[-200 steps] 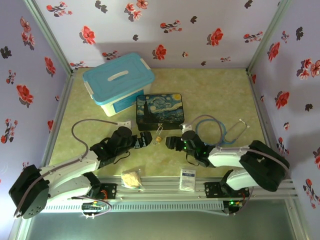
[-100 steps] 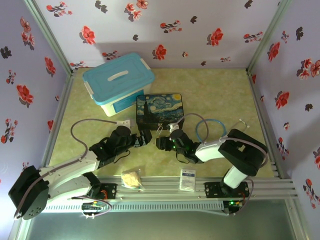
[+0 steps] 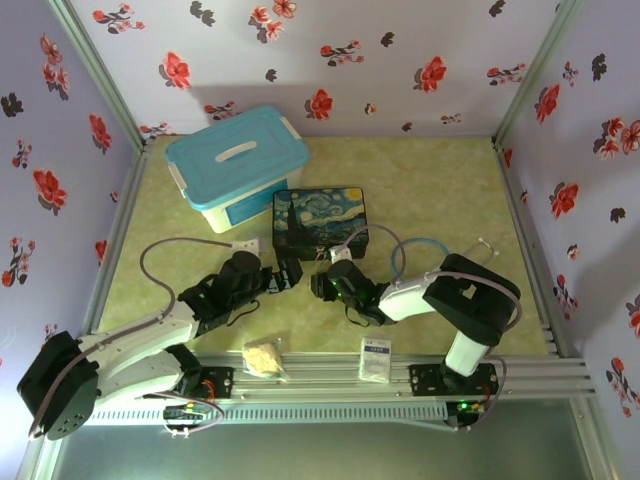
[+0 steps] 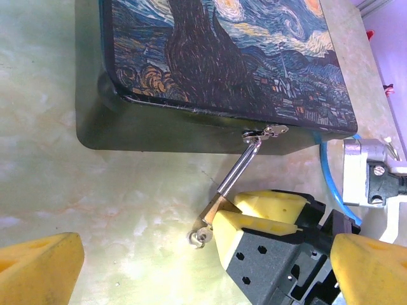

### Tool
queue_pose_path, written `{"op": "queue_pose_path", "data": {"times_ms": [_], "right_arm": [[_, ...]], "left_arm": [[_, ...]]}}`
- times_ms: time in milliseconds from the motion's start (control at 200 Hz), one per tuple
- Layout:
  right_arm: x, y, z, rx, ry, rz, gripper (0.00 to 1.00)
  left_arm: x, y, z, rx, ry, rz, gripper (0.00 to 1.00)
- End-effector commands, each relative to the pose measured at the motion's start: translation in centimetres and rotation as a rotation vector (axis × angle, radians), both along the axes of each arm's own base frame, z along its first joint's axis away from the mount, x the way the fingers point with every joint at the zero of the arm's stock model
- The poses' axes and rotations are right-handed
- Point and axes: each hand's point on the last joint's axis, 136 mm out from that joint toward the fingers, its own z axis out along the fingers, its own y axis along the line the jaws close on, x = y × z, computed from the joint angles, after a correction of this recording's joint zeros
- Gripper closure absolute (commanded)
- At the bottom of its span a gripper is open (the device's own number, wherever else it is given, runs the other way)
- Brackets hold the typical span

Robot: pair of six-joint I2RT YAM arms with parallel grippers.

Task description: Unlock a padlock with a key

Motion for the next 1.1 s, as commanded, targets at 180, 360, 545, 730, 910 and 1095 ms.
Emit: {"op": "queue_pose_path", "data": {"times_ms": [180, 360, 545, 730, 910, 1095], "right_arm": [[-1.4, -0.3, -2.3, 0.013, 0.076, 0.006, 0.67], [-1.8, -0.1, -1.4, 0.133, 0.095, -0.015, 0.74], [-1.8, 0.7, -1.5, 0.262, 0.145, -0.061, 0.79], [-1.7, 0.6, -1.3, 0.394, 0.183, -0.129, 0.81], [-1.9, -0.1, -2.7, 0.411, 0.284, -0.233, 0.85], [-2.1, -1.0, -3.5, 0.378, 0.334, -0.346, 0.85]], "left_arm": [[0.4, 0.7, -0.7, 0.033, -0.005, 0.019, 0.00], [1.1, 0.8, -0.1, 0.063, -0.031, 0.026, 0.00], [4.4, 2.7, 0.7, 0.235, -0.091, 0.120, 0.00], [8.2, 2.3, 1.8, 0.289, -0.166, 0.127, 0.00], [11.1, 1.2, 1.5, 0.333, -0.190, 0.100, 0.00], [12.7, 0.0, 0.3, 0.376, -0.184, 0.076, 0.06]]}}
